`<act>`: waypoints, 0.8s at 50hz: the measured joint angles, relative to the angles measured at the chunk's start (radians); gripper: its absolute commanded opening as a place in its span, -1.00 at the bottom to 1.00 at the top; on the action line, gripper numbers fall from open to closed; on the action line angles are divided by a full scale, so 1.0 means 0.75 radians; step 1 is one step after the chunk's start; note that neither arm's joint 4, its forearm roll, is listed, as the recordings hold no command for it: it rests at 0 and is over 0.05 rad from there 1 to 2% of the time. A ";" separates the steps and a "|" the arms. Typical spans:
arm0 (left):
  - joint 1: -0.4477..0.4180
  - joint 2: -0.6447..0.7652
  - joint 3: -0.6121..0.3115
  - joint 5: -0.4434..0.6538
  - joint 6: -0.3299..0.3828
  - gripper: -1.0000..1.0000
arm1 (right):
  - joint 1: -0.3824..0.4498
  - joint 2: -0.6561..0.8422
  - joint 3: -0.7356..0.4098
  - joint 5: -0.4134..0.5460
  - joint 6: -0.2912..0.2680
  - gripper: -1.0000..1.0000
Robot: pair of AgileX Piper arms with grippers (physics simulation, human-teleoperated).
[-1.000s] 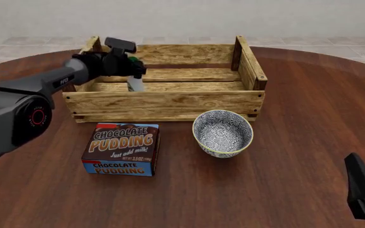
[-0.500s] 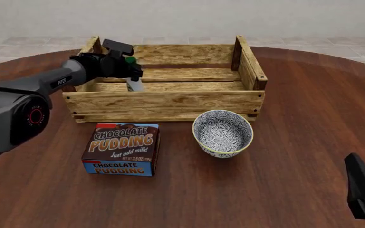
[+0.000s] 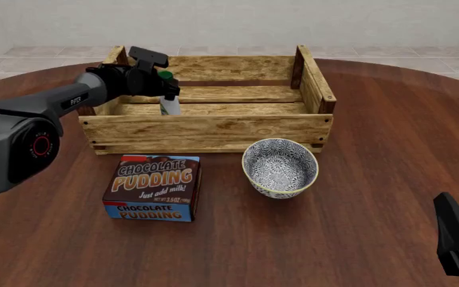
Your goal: Pick up the salad dressing and put it in the tray.
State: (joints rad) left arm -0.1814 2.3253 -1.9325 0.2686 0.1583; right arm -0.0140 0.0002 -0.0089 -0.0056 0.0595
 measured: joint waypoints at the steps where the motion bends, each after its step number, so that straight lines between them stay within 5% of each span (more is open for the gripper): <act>1: 0.000 -0.001 0.000 0.000 0.000 1.00 | 0.000 0.000 0.000 0.000 0.000 1.00; 40: -0.017 -0.060 -0.011 0.032 0.002 1.00 | -0.001 0.000 -0.001 -0.001 -0.004 1.00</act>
State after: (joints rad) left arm -0.1939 2.2804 -1.9404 0.2924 0.1595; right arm -0.0150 0.0002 -0.0098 -0.0063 0.0563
